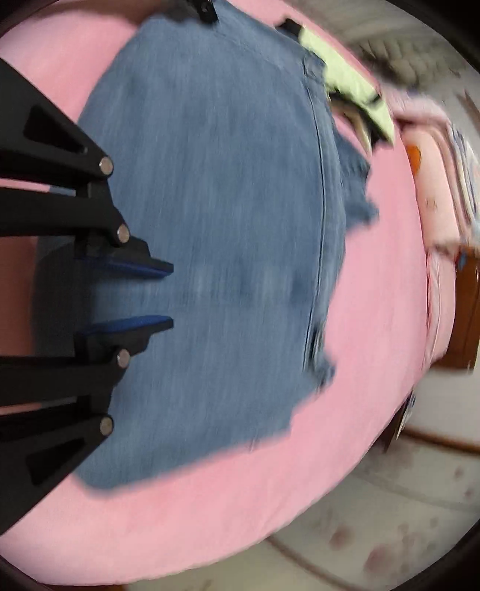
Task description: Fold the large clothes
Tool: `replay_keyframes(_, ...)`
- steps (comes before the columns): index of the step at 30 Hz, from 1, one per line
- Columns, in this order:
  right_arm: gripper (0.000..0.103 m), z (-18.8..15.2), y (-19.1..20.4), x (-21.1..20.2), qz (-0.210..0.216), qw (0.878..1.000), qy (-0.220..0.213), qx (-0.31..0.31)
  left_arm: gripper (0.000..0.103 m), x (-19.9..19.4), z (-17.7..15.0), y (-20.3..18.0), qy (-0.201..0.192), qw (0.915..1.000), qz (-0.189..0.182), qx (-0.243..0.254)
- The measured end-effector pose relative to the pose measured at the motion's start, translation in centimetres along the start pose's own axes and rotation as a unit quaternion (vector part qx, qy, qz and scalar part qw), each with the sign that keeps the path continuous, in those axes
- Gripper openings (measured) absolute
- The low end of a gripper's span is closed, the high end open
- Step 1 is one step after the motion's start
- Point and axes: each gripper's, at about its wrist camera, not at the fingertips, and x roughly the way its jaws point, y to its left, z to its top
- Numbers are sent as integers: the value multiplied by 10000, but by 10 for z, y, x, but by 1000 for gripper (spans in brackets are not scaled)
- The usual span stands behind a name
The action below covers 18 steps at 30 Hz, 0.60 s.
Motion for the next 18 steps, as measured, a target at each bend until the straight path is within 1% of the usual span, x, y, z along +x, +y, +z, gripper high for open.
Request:
replay_keyframes(2, 25, -5, -26, -1, -356, 9991, 49, 213, 99, 0, 0, 5, 2, 9999, 122, -59)
replay_keyframes(3, 25, -9, -42, -1, -516, 9979, 124, 384, 99, 1, -1, 9, 13, 9999, 99, -88)
replay_keyframes(5, 25, -16, -62, 0, -440, 9967, 162, 661, 99, 2, -4, 12, 13, 9999, 54, -105)
replay_keyframes(6, 25, -19, -66, 0, -454, 9964, 194, 691, 99, 3, -4, 12, 3, 10000, 45, -74)
replay_keyframes(11, 28, -22, -59, 5, -640, 9958, 258, 608, 100, 9, -6, 13, -25, 10000, 36, -79)
replay_keyframes(15, 28, -21, -61, 9, -581, 9943, 296, 839, 101, 10, -7, 12, -2, 10000, 41, -81)
replay_keyframes(18, 28, -21, -60, 8, -615, 9950, 288, 738, 101, 11, -7, 12, 37, 9999, 36, -105)
